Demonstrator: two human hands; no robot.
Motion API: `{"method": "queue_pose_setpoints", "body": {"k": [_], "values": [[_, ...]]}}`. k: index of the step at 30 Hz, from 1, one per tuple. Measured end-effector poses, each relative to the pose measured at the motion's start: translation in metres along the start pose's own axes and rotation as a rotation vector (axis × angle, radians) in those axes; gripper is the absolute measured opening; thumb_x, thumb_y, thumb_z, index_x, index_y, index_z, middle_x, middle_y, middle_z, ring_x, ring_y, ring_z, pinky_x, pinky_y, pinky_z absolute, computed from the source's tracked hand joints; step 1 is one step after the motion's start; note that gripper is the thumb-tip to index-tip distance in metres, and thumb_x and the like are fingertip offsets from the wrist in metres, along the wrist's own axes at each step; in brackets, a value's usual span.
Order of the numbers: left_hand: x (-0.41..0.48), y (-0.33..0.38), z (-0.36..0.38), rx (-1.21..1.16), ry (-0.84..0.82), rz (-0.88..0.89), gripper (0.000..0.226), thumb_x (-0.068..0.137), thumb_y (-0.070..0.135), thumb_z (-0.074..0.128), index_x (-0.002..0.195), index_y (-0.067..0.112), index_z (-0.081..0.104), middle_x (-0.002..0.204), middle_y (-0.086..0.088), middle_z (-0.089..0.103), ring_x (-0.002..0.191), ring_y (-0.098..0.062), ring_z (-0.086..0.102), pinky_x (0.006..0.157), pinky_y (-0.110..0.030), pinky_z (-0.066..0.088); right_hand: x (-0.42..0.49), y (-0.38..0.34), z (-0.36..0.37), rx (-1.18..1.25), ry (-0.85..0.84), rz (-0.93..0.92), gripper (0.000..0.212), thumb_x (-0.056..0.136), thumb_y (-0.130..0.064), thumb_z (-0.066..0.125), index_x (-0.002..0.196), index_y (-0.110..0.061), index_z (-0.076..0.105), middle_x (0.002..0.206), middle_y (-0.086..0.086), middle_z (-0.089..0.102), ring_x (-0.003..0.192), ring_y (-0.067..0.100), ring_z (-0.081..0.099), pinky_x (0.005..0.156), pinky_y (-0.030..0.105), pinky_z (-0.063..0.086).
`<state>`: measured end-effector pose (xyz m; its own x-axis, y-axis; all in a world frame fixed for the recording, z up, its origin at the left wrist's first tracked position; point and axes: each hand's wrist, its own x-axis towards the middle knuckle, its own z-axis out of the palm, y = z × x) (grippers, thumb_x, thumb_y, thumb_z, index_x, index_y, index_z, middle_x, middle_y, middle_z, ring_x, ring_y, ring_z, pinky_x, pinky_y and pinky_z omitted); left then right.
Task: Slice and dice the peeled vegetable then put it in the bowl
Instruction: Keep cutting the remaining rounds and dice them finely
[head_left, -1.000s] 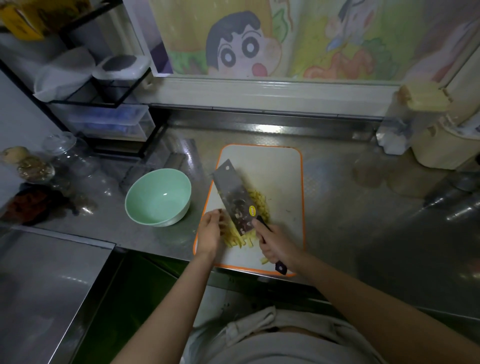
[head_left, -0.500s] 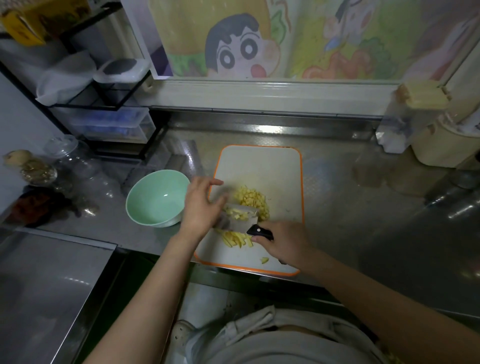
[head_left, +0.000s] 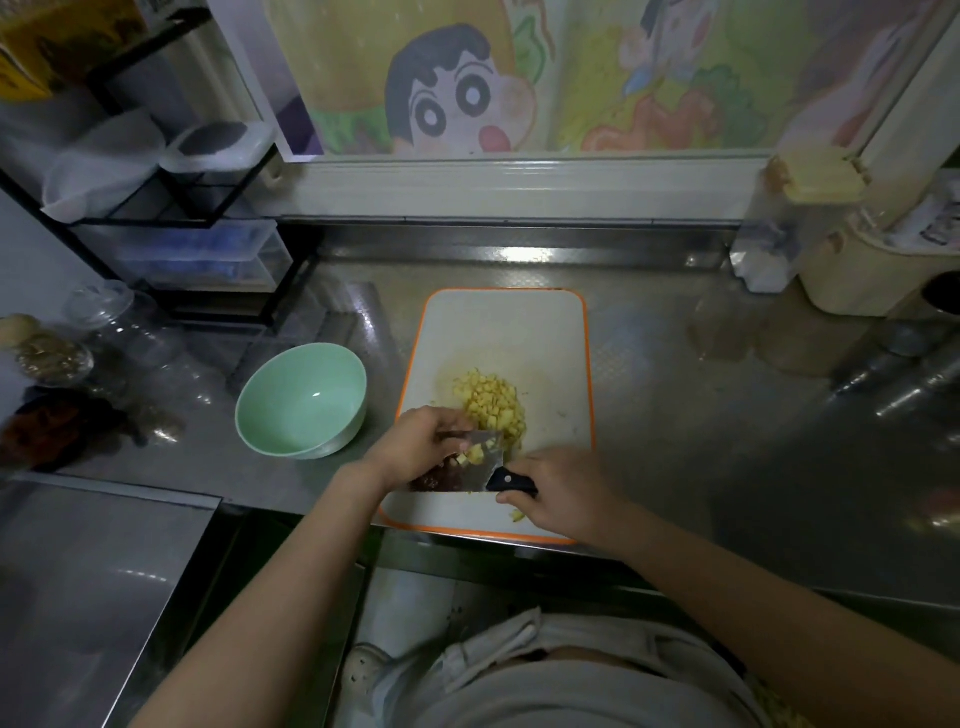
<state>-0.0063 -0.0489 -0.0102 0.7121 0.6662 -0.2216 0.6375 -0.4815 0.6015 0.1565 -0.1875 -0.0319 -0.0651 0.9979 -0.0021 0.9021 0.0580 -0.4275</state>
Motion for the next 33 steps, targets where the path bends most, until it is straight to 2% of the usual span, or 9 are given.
{"method": "queue_pose_setpoints", "body": {"k": [5, 8, 12, 15, 18, 22, 25, 28, 33], "values": [[0.003, 0.004, -0.001, 0.01, 0.108, -0.02, 0.01, 0.09, 0.009, 0.058, 0.091, 0.009, 0.068, 0.084, 0.004, 0.062, 0.083, -0.01, 0.056, 0.069, -0.015, 0.035, -0.005, -0.003, -0.001, -0.024, -0.011, -0.014, 0.039, 0.089, -0.053, 0.051, 0.104, -0.02, 0.066, 0.093, 0.002, 0.067, 0.085, 0.022, 0.061, 0.068, 0.031, 0.046], [0.003, 0.002, -0.002, -0.026, 0.295, -0.059, 0.008, 0.088, 0.005, 0.06, 0.09, 0.007, 0.067, 0.082, 0.003, 0.062, 0.08, -0.01, 0.055, 0.067, -0.013, 0.034, -0.01, -0.004, -0.006, -0.049, -0.014, 0.0, 0.04, 0.091, -0.052, 0.049, 0.108, -0.02, 0.065, 0.098, 0.0, 0.067, 0.089, 0.019, 0.06, 0.069, 0.028, 0.044], [0.0, -0.005, -0.01, -0.101, 0.601, -0.057, 0.009, 0.085, 0.0, 0.058, 0.083, 0.006, 0.064, 0.082, -0.006, 0.066, 0.075, -0.019, 0.059, 0.069, -0.025, 0.043, -0.016, 0.0, -0.006, -0.033, 0.007, 0.098, 0.039, 0.093, -0.051, 0.047, 0.111, -0.021, 0.063, 0.1, 0.0, 0.067, 0.09, 0.017, 0.061, 0.064, 0.023, 0.031], [-0.006, -0.003, -0.012, -0.145, 0.798, -0.101, 0.008, 0.089, 0.002, 0.054, 0.086, 0.004, 0.061, 0.082, -0.01, 0.063, 0.073, -0.023, 0.056, 0.065, -0.023, 0.034, -0.018, 0.005, -0.002, 0.044, 0.042, 0.226, 0.041, 0.093, -0.052, 0.046, 0.112, -0.021, 0.064, 0.095, 0.001, 0.067, 0.083, 0.017, 0.062, 0.063, 0.025, 0.041], [-0.012, -0.002, -0.003, -0.22, 0.871, -0.183, 0.013, 0.09, -0.001, 0.047, 0.092, -0.002, 0.06, 0.089, -0.014, 0.061, 0.08, -0.021, 0.051, 0.067, -0.02, 0.03, -0.019, 0.006, -0.004, 0.169, 0.061, 0.344, 0.037, 0.094, -0.049, 0.046, 0.107, -0.02, 0.064, 0.086, 0.001, 0.067, 0.076, 0.017, 0.062, 0.068, 0.032, 0.052], [-0.011, -0.016, 0.025, -0.338, 0.679, -0.468, 0.018, 0.094, 0.005, 0.046, 0.103, -0.008, 0.054, 0.105, -0.025, 0.059, 0.098, -0.034, 0.055, 0.079, -0.031, 0.036, -0.017, 0.003, -0.006, 0.318, 0.063, 0.444, 0.026, 0.095, -0.047, 0.044, 0.091, -0.025, 0.058, 0.069, 0.0, 0.063, 0.063, 0.017, 0.062, 0.059, 0.031, 0.047], [-0.009, -0.022, 0.046, -0.422, 0.44, -0.651, 0.045, 0.088, 0.032, 0.059, 0.108, -0.008, 0.053, 0.114, -0.026, 0.058, 0.109, -0.038, 0.053, 0.09, -0.039, 0.041, -0.016, 0.001, -0.004, 0.375, 0.079, 0.481, 0.027, 0.095, -0.047, 0.044, 0.088, -0.025, 0.058, 0.061, -0.005, 0.057, 0.057, 0.014, 0.058, 0.053, 0.025, 0.039], [-0.008, -0.009, 0.059, -0.313, 0.263, -0.751, 0.083, 0.073, 0.061, 0.065, 0.124, -0.001, 0.043, 0.133, -0.023, 0.041, 0.125, -0.037, 0.037, 0.103, -0.042, 0.033, -0.015, -0.001, -0.002, 0.389, 0.087, 0.517, 0.029, 0.095, -0.048, 0.045, 0.09, -0.024, 0.06, 0.058, -0.006, 0.052, 0.054, 0.014, 0.053, 0.053, 0.026, 0.038], [-0.003, 0.019, 0.074, -0.082, 0.236, -0.73, 0.094, 0.067, 0.061, 0.071, 0.131, 0.007, 0.027, 0.135, -0.014, 0.027, 0.129, -0.031, 0.025, 0.104, -0.041, 0.028, -0.016, -0.002, 0.004, 0.412, 0.081, 0.551, 0.031, 0.093, -0.051, 0.045, 0.082, -0.024, 0.056, 0.06, -0.004, 0.052, 0.059, 0.02, 0.056, 0.057, 0.031, 0.042]]}}
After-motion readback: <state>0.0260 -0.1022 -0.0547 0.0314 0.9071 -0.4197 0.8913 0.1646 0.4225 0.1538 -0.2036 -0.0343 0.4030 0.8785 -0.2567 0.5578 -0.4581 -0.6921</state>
